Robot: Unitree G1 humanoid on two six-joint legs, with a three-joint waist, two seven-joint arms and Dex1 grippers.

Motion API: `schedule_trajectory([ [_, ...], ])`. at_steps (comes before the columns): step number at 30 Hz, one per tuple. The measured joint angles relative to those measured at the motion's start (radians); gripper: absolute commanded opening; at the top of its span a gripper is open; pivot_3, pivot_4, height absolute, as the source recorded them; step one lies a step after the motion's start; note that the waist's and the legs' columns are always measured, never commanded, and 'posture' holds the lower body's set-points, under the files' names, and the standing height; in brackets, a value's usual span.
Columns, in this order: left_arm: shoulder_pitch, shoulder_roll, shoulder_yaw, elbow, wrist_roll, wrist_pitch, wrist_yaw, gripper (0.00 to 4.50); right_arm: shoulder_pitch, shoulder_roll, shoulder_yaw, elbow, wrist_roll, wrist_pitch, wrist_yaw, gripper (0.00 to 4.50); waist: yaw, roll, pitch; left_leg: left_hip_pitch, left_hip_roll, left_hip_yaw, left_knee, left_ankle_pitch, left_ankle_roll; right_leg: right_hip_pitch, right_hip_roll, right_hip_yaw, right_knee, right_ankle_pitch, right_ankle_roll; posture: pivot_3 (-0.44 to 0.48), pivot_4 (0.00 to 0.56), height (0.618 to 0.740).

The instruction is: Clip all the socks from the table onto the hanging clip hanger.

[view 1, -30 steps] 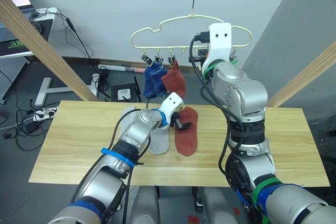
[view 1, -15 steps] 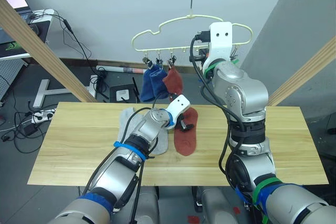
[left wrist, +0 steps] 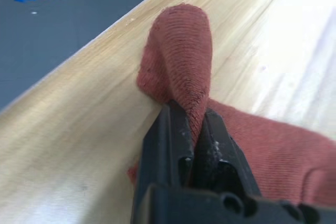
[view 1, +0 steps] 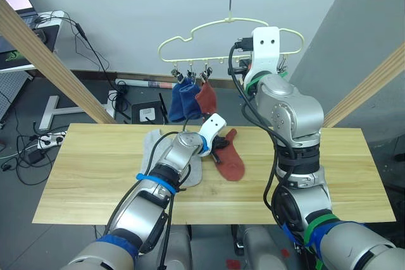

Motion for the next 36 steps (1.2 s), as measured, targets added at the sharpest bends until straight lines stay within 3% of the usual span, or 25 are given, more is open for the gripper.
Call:
schedule_trajectory([
  [5, -0.055, -0.041, 0.127, -0.075, -0.125, 0.077, 0.007, 0.36, -0.014, 0.030, -0.045, -0.013, 0.027, 0.036, -0.004, 0.05, 0.000, 0.000, 0.000, 0.000, 0.000, 0.000, 0.000, 0.000, 0.000, 0.000, 0.000, 0.000, 0.000, 0.000, 0.000, 0.023, 0.280, 0.740],
  [10, -0.091, -0.064, 0.170, -0.099, -0.177, 0.117, 0.015, 0.36, -0.023, 0.031, -0.064, -0.021, 0.034, 0.056, -0.008, 0.05, 0.000, 0.000, 0.000, 0.000, 0.000, 0.000, 0.000, 0.000, 0.000, 0.000, 0.000, 0.000, 0.000, 0.000, 0.000, 0.017, 0.278, 0.740],
  [36, -0.170, -0.053, 0.214, -0.224, -0.266, 0.221, 0.031, 0.36, -0.024, 0.022, -0.060, -0.025, 0.033, 0.064, -0.007, 0.05, 0.000, 0.000, 0.000, 0.000, 0.000, 0.000, 0.000, 0.000, 0.000, 0.000, 0.000, 0.000, 0.000, 0.000, 0.000, 0.030, 0.273, 0.740],
])
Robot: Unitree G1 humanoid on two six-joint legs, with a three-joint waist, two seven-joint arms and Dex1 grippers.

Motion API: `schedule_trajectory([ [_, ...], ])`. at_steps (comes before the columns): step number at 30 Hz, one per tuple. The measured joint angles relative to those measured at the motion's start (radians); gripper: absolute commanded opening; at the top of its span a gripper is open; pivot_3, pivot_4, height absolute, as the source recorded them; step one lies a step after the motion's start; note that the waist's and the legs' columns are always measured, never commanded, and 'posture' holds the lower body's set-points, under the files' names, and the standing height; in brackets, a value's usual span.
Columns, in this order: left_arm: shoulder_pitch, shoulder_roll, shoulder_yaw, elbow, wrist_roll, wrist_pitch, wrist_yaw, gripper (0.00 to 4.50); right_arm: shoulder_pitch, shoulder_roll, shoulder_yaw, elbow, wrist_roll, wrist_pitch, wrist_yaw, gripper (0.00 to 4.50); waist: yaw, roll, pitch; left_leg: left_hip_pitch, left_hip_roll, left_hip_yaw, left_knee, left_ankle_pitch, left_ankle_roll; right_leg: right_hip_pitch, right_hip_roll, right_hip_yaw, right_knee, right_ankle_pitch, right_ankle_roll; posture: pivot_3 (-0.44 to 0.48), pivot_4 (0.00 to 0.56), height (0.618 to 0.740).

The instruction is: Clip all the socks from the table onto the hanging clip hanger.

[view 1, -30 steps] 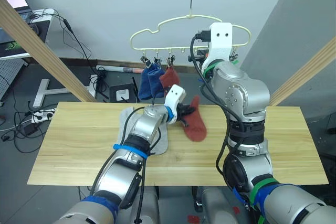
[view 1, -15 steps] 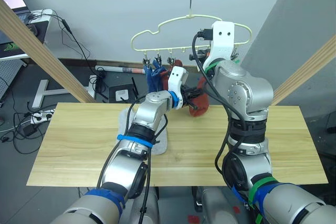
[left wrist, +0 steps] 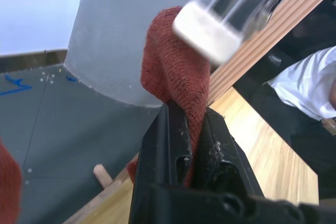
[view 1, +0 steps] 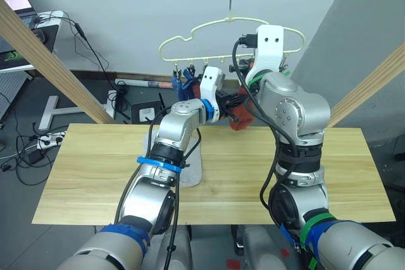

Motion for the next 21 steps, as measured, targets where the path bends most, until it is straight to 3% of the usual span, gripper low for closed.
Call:
schedule_trajectory([
  [21, -0.026, 0.001, 0.020, -0.035, -0.046, 0.037, 0.031, 0.36, 0.000, -0.005, 0.005, 0.001, 0.000, -0.017, 0.000, 0.05, 0.000, 0.000, 0.000, 0.000, 0.000, 0.000, 0.000, 0.000, 0.000, 0.000, 0.000, 0.000, 0.000, 0.000, 0.000, 0.039, 0.272, 0.740],
])
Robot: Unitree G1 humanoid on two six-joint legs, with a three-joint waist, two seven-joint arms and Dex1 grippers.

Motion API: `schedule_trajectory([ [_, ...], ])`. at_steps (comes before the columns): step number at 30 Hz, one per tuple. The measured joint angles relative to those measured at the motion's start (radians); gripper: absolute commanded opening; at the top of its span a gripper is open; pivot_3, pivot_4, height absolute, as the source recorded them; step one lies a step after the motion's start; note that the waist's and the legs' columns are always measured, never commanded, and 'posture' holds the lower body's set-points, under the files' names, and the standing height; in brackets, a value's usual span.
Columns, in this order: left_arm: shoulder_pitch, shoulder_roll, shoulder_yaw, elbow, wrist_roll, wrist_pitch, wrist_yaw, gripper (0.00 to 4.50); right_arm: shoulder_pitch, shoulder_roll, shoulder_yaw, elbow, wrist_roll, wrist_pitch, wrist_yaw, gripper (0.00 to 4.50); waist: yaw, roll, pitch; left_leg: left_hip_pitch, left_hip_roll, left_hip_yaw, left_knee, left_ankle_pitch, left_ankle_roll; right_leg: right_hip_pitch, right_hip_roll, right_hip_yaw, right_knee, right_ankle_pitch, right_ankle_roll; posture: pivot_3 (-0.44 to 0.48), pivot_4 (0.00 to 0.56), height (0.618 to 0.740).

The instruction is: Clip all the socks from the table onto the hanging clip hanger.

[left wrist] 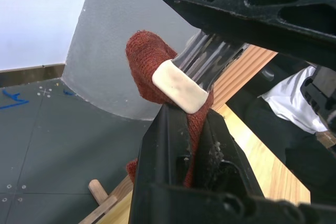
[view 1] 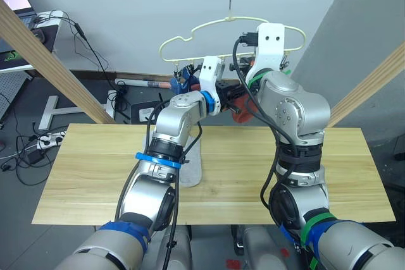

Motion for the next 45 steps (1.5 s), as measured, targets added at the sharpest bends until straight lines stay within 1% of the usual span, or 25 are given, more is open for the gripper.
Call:
schedule_trajectory([
  [2, 0.000, -0.001, 0.000, 0.001, -0.006, 0.002, 0.002, 0.36, 0.000, 0.000, 0.000, 0.000, 0.000, -0.001, -0.001, 0.05, 0.000, 0.000, 0.000, 0.000, 0.000, 0.000, 0.000, 0.000, 0.000, 0.000, 0.000, 0.000, 0.000, 0.000, 0.000, 0.039, 0.272, 0.740],
  [4, 0.000, -0.001, 0.000, 0.001, -0.010, 0.004, 0.003, 0.32, 0.000, 0.002, -0.001, 0.000, 0.000, -0.001, -0.002, 0.79, 0.000, 0.000, 0.000, 0.000, 0.000, 0.000, 0.000, 0.000, 0.000, 0.000, 0.000, 0.000, 0.000, 0.000, 0.000, 0.039, 0.272, 0.740],
  [5, 0.000, -0.001, -0.001, 0.001, -0.013, 0.004, 0.003, 0.32, 0.000, 0.003, -0.001, 0.000, 0.000, -0.001, -0.003, 1.07, 0.000, 0.000, 0.000, 0.000, 0.000, 0.000, 0.000, 0.000, 0.000, 0.000, 0.000, 0.000, 0.000, 0.000, 0.000, 0.038, 0.271, 0.740],
  [10, -0.001, 0.001, -0.001, -0.005, -0.022, 0.004, -0.001, 0.32, 0.000, 0.004, -0.003, 0.000, -0.001, -0.001, -0.018, 2.92, 0.000, 0.000, 0.000, 0.000, 0.000, 0.000, 0.000, 0.000, 0.000, 0.000, 0.000, 0.000, 0.000, 0.000, 0.000, 0.038, 0.271, 0.740],
  [12, -0.001, 0.003, -0.001, -0.006, -0.022, 0.004, -0.005, 0.32, 0.000, 0.001, -0.003, 0.001, -0.001, 0.000, -0.019, 3.56, 0.000, 0.000, 0.000, 0.000, 0.000, 0.000, 0.000, 0.000, 0.000, 0.000, 0.000, 0.000, 0.000, 0.000, 0.000, 0.038, 0.271, 0.740],
  [17, 0.000, 0.005, -0.002, -0.019, -0.024, 0.006, -0.013, 0.32, 0.000, 0.001, -0.001, 0.001, 0.000, 0.000, -0.018, 3.56, 0.000, 0.000, 0.000, 0.000, 0.000, 0.000, 0.000, 0.000, 0.000, 0.000, 0.000, 0.000, 0.000, 0.000, 0.000, 0.035, 0.272, 0.740],
  [20, 0.002, 0.008, -0.004, -0.030, -0.024, 0.024, -0.014, 0.94, 0.001, 0.001, -0.001, 0.001, 0.000, 0.002, -0.018, 3.60, 0.000, 0.000, 0.000, 0.000, 0.000, 0.000, 0.000, 0.000, 0.000, 0.000, 0.000, 0.000, 0.000, 0.000, 0.000, 0.035, 0.272, 0.740],
  [26, 0.021, 0.022, -0.032, -0.059, -0.024, 0.048, -0.029, 2.80, 0.008, 0.002, -0.002, -0.014, 0.003, 0.033, -0.013, 3.60, 0.000, 0.000, 0.000, 0.000, 0.000, 0.000, 0.000, 0.000, 0.000, 0.000, 0.000, 0.000, 0.000, 0.000, 0.000, 0.031, 0.275, 0.740],
  [27, 0.026, 0.029, -0.041, -0.071, -0.024, 0.052, -0.035, 3.04, 0.013, 0.003, -0.001, -0.022, 0.005, 0.045, -0.011, 3.60, 0.000, 0.000, 0.000, 0.000, 0.000, 0.000, 0.000, 0.000, 0.000, 0.000, 0.000, 0.000, 0.000, 0.000, 0.000, 0.031, 0.275, 0.740],
  [30, 0.048, 0.050, -0.055, -0.108, -0.023, 0.071, -0.049, 4.04, 0.036, 0.008, -0.001, -0.059, 0.026, 0.100, 0.009, 3.60, 0.000, 0.000, 0.000, 0.000, 0.000, 0.000, 0.000, 0.000, 0.000, 0.000, 0.000, 0.000, 0.000, 0.000, 0.000, 0.031, 0.275, 0.740],
  [31, 0.058, 0.059, -0.062, -0.118, -0.023, 0.076, -0.057, 4.30, 0.045, 0.010, -0.001, -0.070, 0.036, 0.121, 0.014, 3.60, 0.000, 0.000, 0.000, 0.000, 0.000, 0.000, 0.000, 0.000, 0.000, 0.000, 0.000, 0.000, 0.000, 0.000, 0.000, 0.031, 0.275, 0.740],
  [33, 0.080, 0.074, -0.075, -0.139, -0.024, 0.091, -0.066, 4.30, 0.063, 0.014, 0.002, -0.100, 0.042, 0.160, 0.024, 3.60, 0.000, 0.000, 0.000, 0.000, 0.000, 0.000, 0.000, 0.000, 0.000, 0.000, 0.000, 0.000, 0.000, 0.000, 0.000, 0.023, 0.284, 0.740],
  [40, 0.151, 0.143, -0.089, -0.235, -0.032, 0.135, -0.119, 4.30, 0.127, 0.015, 0.013, -0.197, 0.046, 0.260, 0.032, 3.60, -0.001, 0.000, 0.000, 0.000, 0.000, 0.000, 0.000, 0.000, 0.000, 0.000, 0.000, 0.000, 0.000, 0.000, 0.000, 0.023, 0.284, 0.740],
  [41, 0.164, 0.153, -0.090, -0.256, -0.038, 0.138, -0.127, 4.30, 0.131, 0.014, 0.016, -0.214, 0.046, 0.271, 0.033, 3.60, -0.001, 0.000, 0.000, 0.000, 0.000, 0.000, 0.000, 0.000, 0.000, 0.000, 0.000, 0.000, 0.000, 0.000, 0.000, 0.013, 0.294, 0.740],
  [45, 0.220, 0.199, -0.090, -0.329, -0.062, 0.139, -0.167, 4.30, 0.176, -0.020, 0.042, -0.310, 0.050, 0.322, 0.057, 3.60, -0.003, 0.000, 0.000, 0.000, 0.000, 0.000, 0.000, 0.000, 0.000, 0.000, 0.000, 0.000, 0.000, 0.000, 0.000, 0.013, 0.294, 0.740],
])
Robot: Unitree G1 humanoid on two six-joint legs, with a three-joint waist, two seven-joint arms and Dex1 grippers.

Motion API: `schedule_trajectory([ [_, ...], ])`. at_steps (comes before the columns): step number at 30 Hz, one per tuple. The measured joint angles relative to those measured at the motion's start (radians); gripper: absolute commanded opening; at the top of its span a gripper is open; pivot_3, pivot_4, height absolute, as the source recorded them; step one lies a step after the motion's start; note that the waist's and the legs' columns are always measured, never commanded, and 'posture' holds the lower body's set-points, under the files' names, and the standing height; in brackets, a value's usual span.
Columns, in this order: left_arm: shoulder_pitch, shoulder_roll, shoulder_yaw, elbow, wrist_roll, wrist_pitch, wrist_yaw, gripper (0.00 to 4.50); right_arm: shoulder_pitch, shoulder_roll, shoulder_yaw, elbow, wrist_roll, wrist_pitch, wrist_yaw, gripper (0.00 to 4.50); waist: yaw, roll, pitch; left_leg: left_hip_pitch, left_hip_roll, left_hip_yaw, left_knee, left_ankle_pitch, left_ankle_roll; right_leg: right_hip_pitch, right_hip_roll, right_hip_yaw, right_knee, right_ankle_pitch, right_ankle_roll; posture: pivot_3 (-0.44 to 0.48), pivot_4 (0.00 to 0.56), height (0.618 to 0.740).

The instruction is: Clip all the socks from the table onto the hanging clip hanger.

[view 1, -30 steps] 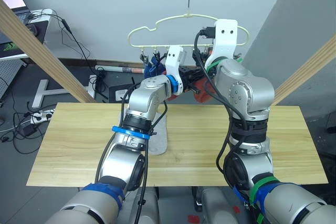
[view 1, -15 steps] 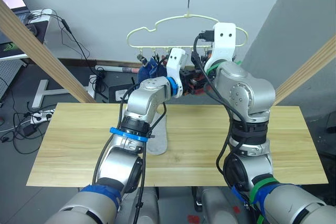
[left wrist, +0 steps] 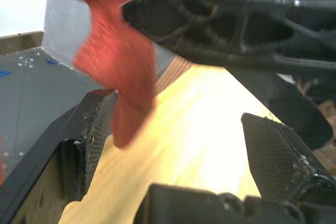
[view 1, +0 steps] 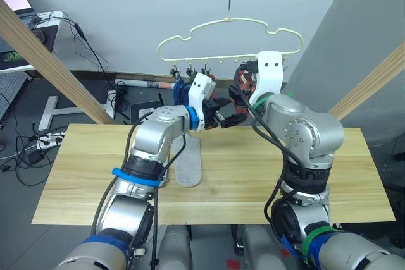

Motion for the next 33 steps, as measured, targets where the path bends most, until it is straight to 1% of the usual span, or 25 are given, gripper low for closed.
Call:
schedule_trajectory([
  [5, 0.048, 0.069, 0.042, -0.083, -0.044, -0.038, -0.056, 4.30, 0.082, -0.091, 0.054, -0.159, 0.024, 0.027, 0.043, 3.60, 0.000, 0.000, 0.000, 0.000, 0.000, 0.000, 0.000, 0.000, 0.000, 0.000, 0.000, 0.000, 0.000, 0.000, 0.000, 0.015, 0.286, 0.740],
  [8, 0.053, 0.122, 0.066, -0.132, -0.086, -0.058, -0.107, 4.30, 0.166, -0.108, 0.091, -0.241, 0.029, 0.016, 0.054, 3.60, 0.000, 0.000, 0.000, 0.001, 0.000, 0.000, 0.000, 0.000, 0.000, 0.000, 0.000, 0.000, 0.000, 0.000, 0.000, 0.024, 0.275, 0.740],
  [10, 0.053, 0.163, 0.091, -0.143, -0.107, -0.074, -0.136, 4.30, 0.213, -0.112, 0.110, -0.261, 0.028, 0.006, 0.054, 3.60, 0.000, 0.000, 0.000, 0.001, 0.000, 0.000, 0.000, 0.000, 0.000, 0.000, 0.000, 0.000, 0.000, 0.000, 0.000, 0.027, 0.273, 0.740],
  [13, 0.055, 0.224, 0.114, -0.150, -0.125, -0.093, -0.180, 4.30, 0.243, -0.105, 0.117, -0.287, 0.016, -0.042, 0.037, 3.60, -0.001, 0.000, 0.000, 0.001, 0.000, 0.000, 0.000, 0.000, 0.000, 0.000, 0.000, 0.000, 0.000, 0.000, 0.000, 0.036, 0.271, 0.740],
  [15, 0.050, 0.276, 0.134, -0.156, -0.154, -0.097, -0.222, 4.30, 0.253, -0.088, 0.117, -0.288, -0.001, -0.088, 0.022, 3.60, -0.001, 0.000, 0.000, 0.001, 0.000, 0.000, 0.000, 0.000, 0.000, 0.000, 0.000, 0.000, 0.000, 0.000, 0.000, 0.041, 0.270, 0.740],
  [20, -0.010, 0.349, 0.164, -0.138, -0.186, -0.117, -0.291, 4.30, 0.256, -0.056, 0.112, -0.279, -0.029, -0.164, -0.011, 3.60, 0.003, 0.000, 0.000, 0.000, 0.000, -0.001, 0.000, 0.000, 0.000, 0.000, 0.000, -0.001, 0.000, 0.000, 0.000, 0.055, 0.267, 0.740],
  [23, -0.043, 0.368, 0.170, -0.111, -0.195, -0.117, -0.306, 4.33, 0.258, -0.030, 0.100, -0.267, -0.033, -0.178, -0.018, 4.17, 0.003, 0.000, 0.000, 0.000, 0.000, -0.001, 0.000, 0.000, 0.000, 0.000, 0.000, -0.001, 0.000, 0.000, 0.000, 0.057, 0.265, 0.740],
  [24, -0.050, 0.368, 0.170, -0.104, -0.196, -0.117, -0.306, 4.33, 0.258, -0.026, 0.095, -0.263, -0.034, -0.183, -0.021, 4.42, 0.003, 0.000, 0.000, 0.000, 0.000, -0.001, 0.000, 0.000, 0.000, 0.000, 0.000, -0.001, 0.000, 0.000, 0.000, 0.060, 0.263, 0.740],
  [25, -0.056, 0.368, 0.170, -0.093, -0.196, -0.117, -0.305, 4.33, 0.257, -0.022, 0.088, -0.257, -0.036, -0.189, -0.024, 4.49, 0.003, 0.000, 0.000, 0.000, 0.000, -0.001, 0.000, 0.000, 0.000, 0.000, 0.000, -0.001, 0.000, 0.000, 0.000, 0.060, 0.263, 0.740],
  [33, -0.059, 0.368, 0.169, -0.089, -0.198, -0.113, -0.304, 4.33, 0.236, -0.013, 0.066, -0.212, -0.051, -0.209, -0.038, 4.49, 0.003, 0.000, 0.000, 0.000, 0.000, -0.001, 0.000, 0.000, 0.000, 0.000, 0.000, -0.001, 0.000, 0.000, 0.000, 0.062, 0.262, 0.740],
])
